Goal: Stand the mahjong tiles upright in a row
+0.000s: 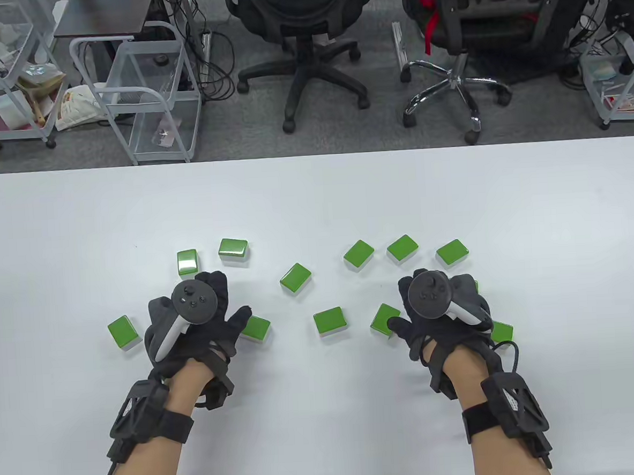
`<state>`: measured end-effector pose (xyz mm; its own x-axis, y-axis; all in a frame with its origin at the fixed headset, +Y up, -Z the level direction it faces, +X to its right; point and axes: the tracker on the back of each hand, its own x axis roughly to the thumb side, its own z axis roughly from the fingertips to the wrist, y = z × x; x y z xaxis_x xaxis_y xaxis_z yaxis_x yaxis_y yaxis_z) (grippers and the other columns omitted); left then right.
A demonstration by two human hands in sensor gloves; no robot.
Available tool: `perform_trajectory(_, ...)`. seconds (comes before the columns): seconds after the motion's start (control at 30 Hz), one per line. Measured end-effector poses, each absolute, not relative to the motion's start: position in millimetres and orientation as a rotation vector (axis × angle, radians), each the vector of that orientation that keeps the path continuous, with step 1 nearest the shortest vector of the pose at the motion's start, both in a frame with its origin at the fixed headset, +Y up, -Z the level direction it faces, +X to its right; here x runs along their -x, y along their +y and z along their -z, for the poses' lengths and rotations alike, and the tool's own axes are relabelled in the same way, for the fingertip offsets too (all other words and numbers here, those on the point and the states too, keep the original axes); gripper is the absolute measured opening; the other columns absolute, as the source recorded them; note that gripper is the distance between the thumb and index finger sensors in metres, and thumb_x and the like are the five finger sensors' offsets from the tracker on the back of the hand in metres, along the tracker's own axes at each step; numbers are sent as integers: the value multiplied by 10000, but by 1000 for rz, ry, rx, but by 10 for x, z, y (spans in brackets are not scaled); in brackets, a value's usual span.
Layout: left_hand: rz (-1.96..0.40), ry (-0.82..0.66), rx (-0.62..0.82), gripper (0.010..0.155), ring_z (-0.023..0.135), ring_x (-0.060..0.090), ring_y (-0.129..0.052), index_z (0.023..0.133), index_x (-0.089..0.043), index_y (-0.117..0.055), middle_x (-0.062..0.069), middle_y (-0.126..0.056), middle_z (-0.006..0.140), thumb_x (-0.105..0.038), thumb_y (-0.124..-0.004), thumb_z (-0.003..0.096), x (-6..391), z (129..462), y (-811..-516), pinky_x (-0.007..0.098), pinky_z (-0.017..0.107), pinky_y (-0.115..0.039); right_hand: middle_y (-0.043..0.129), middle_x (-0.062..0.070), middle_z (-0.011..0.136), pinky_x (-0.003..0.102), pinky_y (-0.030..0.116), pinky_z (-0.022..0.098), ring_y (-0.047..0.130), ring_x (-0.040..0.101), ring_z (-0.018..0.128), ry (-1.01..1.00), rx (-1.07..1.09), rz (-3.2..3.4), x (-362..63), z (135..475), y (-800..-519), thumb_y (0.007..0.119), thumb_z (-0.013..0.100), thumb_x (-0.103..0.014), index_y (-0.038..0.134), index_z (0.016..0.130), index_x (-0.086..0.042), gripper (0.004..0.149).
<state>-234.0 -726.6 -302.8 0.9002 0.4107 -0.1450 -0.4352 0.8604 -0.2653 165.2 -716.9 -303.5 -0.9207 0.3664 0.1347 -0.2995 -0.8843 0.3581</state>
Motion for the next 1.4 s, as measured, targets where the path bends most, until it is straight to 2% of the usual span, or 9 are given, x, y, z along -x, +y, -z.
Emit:
perform_trajectory(0.5,-422,73,291,864,1068,326,-161,976,-355,-167,-24,-148,1118,-695,-575,295,2313,3024,-7247,572,775,-317,256,273,1025,740,304,579,258,598,897,432,-293,-2819,-1614,3014,-7099,661,363,-514,383,971,-56,810)
perform_trajectory(0.6,-414,72,287,866,1068,325,-160,976,-355,-165,-25,-146,1118,-695,-575,295,2311,3025,-7241,572,775,-315,402,270,1028,734,376,585,448,592,905,419,-320,-2889,-1577,3017,-7101,697,356,-526,470,962,-66,794)
perform_trajectory(0.7,-412,73,288,865,1069,325,-159,976,-355,-166,-24,-146,1118,-695,-576,295,2311,3025,-7240,572,775,-315,585,261,994,688,609,556,748,534,826,354,-379,-2995,-1420,3025,-7157,755,332,-557,550,942,-75,804)
perform_trajectory(0.9,-410,77,288,866,1068,326,-159,976,-355,-164,-23,-143,1117,-695,-576,295,2317,3022,-7234,573,775,-316,637,236,977,596,752,487,903,442,722,445,-500,-3288,-1042,3078,-7421,799,305,-577,540,938,-88,840)
perform_trajectory(1.07,-410,80,289,865,1068,326,-160,977,-356,-167,-24,-144,1117,-695,-576,294,2324,3026,-7234,573,776,-319,801,210,887,557,816,443,1003,361,615,266,-556,-3393,-929,3104,-7483,880,314,-463,614,905,-61,762)
perform_trajectory(1.1,-407,80,290,865,1068,327,-160,977,-356,-167,-22,-144,1117,-695,-576,294,2324,3027,-7235,573,776,-318,801,216,884,556,816,447,1004,353,610,277,-566,-3372,-925,3108,-7484,899,281,-441,618,904,-55,785)
perform_trajectory(1.27,-404,79,292,864,1068,327,-160,977,-355,-171,-23,-146,1117,-695,-576,294,2327,3026,-7231,573,775,-320,740,267,899,577,768,484,943,372,636,542,-506,-3093,-991,3051,-7348,915,267,-353,620,910,-28,779)
perform_trajectory(1.33,-403,78,292,864,1068,326,-161,978,-355,-173,-22,-147,1117,-695,-577,294,2327,3028,-7231,573,775,-320,705,283,916,586,748,500,918,400,655,796,-530,-2885,-987,2955,-7319,898,293,-326,597,922,-19,763)
perform_trajectory(1.4,-398,78,293,863,1067,327,-160,977,-355,-173,-23,-148,1117,-694,-577,294,2325,3028,-7234,573,775,-320,683,298,925,595,737,505,908,415,664,960,-581,-2743,-946,2873,-7337,890,289,-307,586,926,-8,767)
